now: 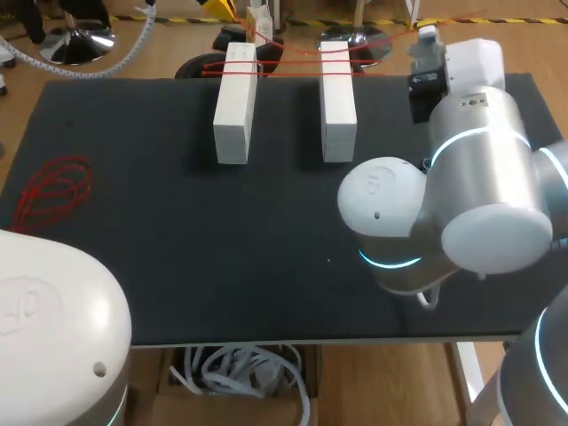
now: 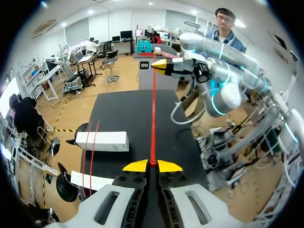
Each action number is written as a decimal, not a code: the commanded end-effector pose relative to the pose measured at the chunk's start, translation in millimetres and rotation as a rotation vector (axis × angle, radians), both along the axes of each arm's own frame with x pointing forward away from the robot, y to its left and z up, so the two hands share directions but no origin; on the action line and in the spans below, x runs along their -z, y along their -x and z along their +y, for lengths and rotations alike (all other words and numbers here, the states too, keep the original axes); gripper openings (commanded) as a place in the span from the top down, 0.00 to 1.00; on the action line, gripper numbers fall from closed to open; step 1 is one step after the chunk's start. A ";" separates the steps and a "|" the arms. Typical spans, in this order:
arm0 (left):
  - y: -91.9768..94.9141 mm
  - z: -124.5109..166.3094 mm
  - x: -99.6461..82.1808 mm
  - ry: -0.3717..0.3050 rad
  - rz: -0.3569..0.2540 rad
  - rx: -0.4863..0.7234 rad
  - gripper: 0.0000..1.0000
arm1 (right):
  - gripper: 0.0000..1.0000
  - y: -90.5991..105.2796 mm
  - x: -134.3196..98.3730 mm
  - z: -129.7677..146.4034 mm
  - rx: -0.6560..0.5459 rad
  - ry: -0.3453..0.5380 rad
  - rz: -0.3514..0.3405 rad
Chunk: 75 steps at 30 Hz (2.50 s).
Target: Grab the tape and strap the tape.
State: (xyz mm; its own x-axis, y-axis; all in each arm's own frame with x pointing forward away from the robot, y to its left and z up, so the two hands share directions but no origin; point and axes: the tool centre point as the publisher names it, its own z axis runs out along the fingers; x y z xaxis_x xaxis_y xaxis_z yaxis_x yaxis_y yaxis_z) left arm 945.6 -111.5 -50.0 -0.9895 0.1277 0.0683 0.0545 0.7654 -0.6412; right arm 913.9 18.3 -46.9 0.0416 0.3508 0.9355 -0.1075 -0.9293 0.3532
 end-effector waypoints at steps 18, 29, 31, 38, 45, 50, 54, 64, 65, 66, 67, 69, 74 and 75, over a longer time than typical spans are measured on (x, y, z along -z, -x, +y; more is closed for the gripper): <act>0.2 0.4 -0.8 -0.003 0.001 0.000 1.00 | 1.00 -12.9 -27.6 12.6 -0.116 0.737 0.212; 0.2 0.4 -0.8 -0.003 0.001 0.000 1.00 | 1.00 -12.9 -27.6 12.6 -0.116 0.737 0.212; 0.2 0.4 -0.8 -0.003 0.001 0.000 1.00 | 1.00 -12.9 -27.6 12.6 -0.116 0.737 0.212; 0.2 0.4 -0.8 -0.003 0.001 0.000 1.00 | 1.00 -12.9 -27.6 12.6 -0.116 0.737 0.212; 0.2 0.4 -0.8 -0.003 0.001 0.000 1.00 | 1.00 -19.1 -31.0 32.3 0.000 1.227 0.174; 0.2 0.4 -0.8 -0.003 0.001 0.000 1.00 | 1.00 -20.7 -31.1 38.2 0.100 1.624 0.116; 0.2 0.4 -0.8 -0.003 0.001 0.000 1.00 | 1.00 -19.4 -32.8 40.5 0.138 1.725 0.084; 0.2 0.4 -0.8 -0.003 0.001 0.000 1.00 | 1.00 -19.4 -32.8 40.5 0.138 1.725 0.084; 0.2 0.4 -0.8 -0.003 0.001 0.000 1.00 | 1.00 -19.4 -32.8 40.5 0.138 1.725 0.084; 0.2 0.4 -0.8 -0.003 0.001 0.000 1.00 | 1.00 -19.4 -32.8 40.5 0.138 1.725 0.084; 0.2 0.4 -0.8 -0.003 0.001 0.000 1.00 | 1.00 -19.4 -32.8 40.5 0.138 1.725 0.084; 0.2 0.4 -0.8 -0.003 0.001 0.000 1.00 | 1.00 -19.9 -34.2 42.3 0.117 1.735 0.115; 0.2 0.4 -0.8 -0.003 0.001 0.000 1.00 | 1.00 -24.9 -44.7 51.7 0.018 1.793 0.205; 0.2 0.4 -0.8 -0.003 0.001 0.000 1.00 | 1.00 -25.7 -46.7 53.0 0.003 1.796 0.222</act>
State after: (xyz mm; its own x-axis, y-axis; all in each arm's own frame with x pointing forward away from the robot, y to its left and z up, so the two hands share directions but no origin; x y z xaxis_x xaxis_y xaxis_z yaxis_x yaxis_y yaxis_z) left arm 945.4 -111.5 -49.9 -0.9895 0.1278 0.0678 0.0548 0.7649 -0.6419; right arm 939.6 63.1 -20.9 0.1226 0.8244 -0.5526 -0.0169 0.5584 0.8294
